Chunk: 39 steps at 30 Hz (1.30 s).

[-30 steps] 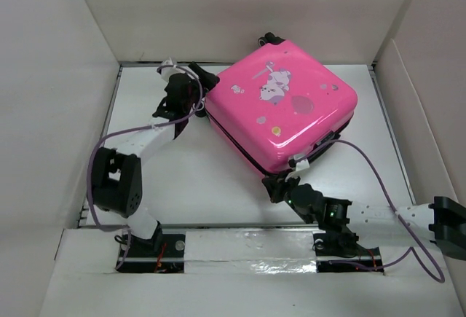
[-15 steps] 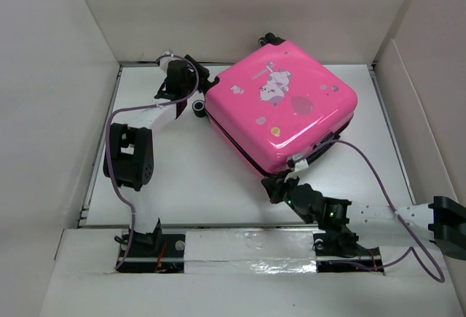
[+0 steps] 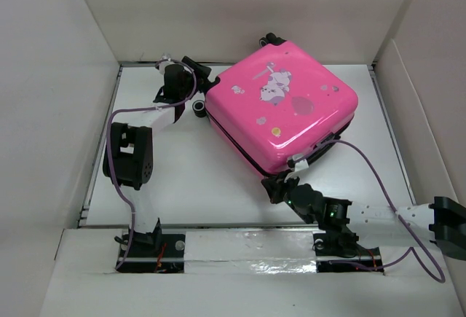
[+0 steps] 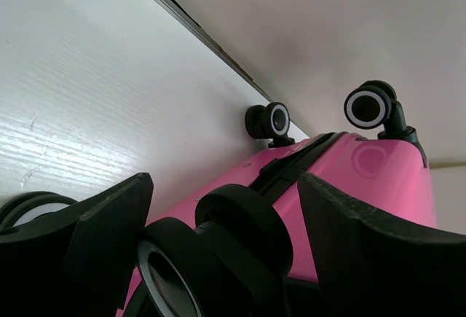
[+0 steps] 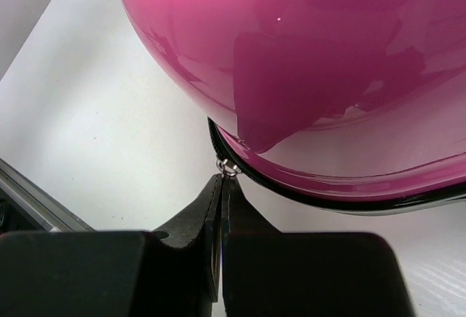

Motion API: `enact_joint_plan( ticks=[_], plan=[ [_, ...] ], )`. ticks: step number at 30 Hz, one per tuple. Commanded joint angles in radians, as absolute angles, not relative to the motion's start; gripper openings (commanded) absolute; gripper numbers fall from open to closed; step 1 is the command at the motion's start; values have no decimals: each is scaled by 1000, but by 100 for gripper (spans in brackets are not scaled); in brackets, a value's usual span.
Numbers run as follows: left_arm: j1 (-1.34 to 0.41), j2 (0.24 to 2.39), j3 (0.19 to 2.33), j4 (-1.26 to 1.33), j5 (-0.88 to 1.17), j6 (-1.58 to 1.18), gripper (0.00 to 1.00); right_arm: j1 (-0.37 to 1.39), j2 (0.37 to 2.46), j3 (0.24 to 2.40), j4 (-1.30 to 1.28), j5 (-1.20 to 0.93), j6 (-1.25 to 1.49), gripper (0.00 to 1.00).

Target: Pack the luggage

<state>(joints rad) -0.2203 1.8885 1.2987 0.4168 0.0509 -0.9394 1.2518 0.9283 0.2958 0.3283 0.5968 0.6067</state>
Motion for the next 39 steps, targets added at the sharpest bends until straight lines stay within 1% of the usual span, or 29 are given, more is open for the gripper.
enact_joint_plan(
  ticks=[1, 5, 6, 8, 9, 10, 11, 12, 13, 16, 19, 20, 22, 23, 25, 26, 27, 29, 31, 32, 34, 35, 36, 39],
  plan=[
    [-276, 1852, 1270, 442, 126, -966, 80, 1296, 928, 341, 371, 517, 618, 0],
    [-276, 1861, 1275, 449, 129, -991, 80, 1296, 930, 336, 376, 515, 618, 0],
    [-276, 1867, 1276, 468, 130, -1002, 71, 1296, 927, 334, 376, 515, 620, 0],
    [-276, 1874, 1278, 494, 135, -1018, 60, 1296, 923, 331, 377, 515, 621, 0],
    [-276, 1887, 1281, 508, 146, -1031, 44, 1296, 920, 328, 379, 517, 624, 0],
    [-276, 1894, 1282, 521, 178, -1043, 33, 1296, 917, 327, 380, 522, 626, 0],
    [-276, 1901, 1278, 555, 187, -1070, 24, 1296, 911, 325, 379, 522, 626, 0],
    [-276, 1902, 1267, 577, 190, -1080, 6, 1287, 908, 324, 379, 522, 627, 0],
    [-276, 1901, 1256, 600, 190, -1088, 0, 1276, 902, 322, 376, 519, 626, 0],
    [-255, 1856, 1178, 678, 161, -1089, 0, 1247, 858, 316, 351, 499, 621, 0],
    [-233, 1772, 1033, 782, 126, -1080, 0, 1210, 783, 301, 304, 483, 611, 0],
    [-233, 1747, 961, 813, 117, -1071, 0, 1174, 764, 298, 292, 473, 606, 0],
    [-233, 1673, 887, 845, 83, -1037, 0, 1126, 706, 302, 238, 434, 574, 0],
    [-233, 1648, 806, 874, 72, -1029, 0, 1102, 686, 305, 220, 422, 563, 0],
    [-233, 1564, 711, 925, 51, -1017, 0, 1019, 648, 317, 163, 375, 516, 0],
    [-233, 1539, 624, 957, 43, -1012, 0, 987, 620, 336, 147, 358, 500, 0],
    [-244, 1485, 580, 971, 40, -1009, 0, 921, 609, 345, 134, 338, 470, 0],
    [-277, 1433, 469, 994, 23, -982, 0, 855, 588, 370, 110, 270, 442, 0],
    [-316, 1344, 410, 982, 12, -962, 0, 757, 589, 385, 112, 191, 404, 0],
    [-330, 1316, 344, 980, 12, -953, 0, 727, 607, 394, 113, 166, 394, 0],
    [-385, 1209, 292, 959, 9, -937, 0, 660, 639, 413, 148, 86, 368, 0],
    [-405, 1171, 257, 901, -27, -916, 0, 647, 661, 414, 169, 60, 362, 0],
    [-429, 1088, 238, 872, -53, -905, 0, 638, 711, 417, 192, 36, 348, 0],
    [-521, 973, 186, 760, -93, -878, 0, 638, 800, 423, 270, 8, 354, 0]
  ],
)
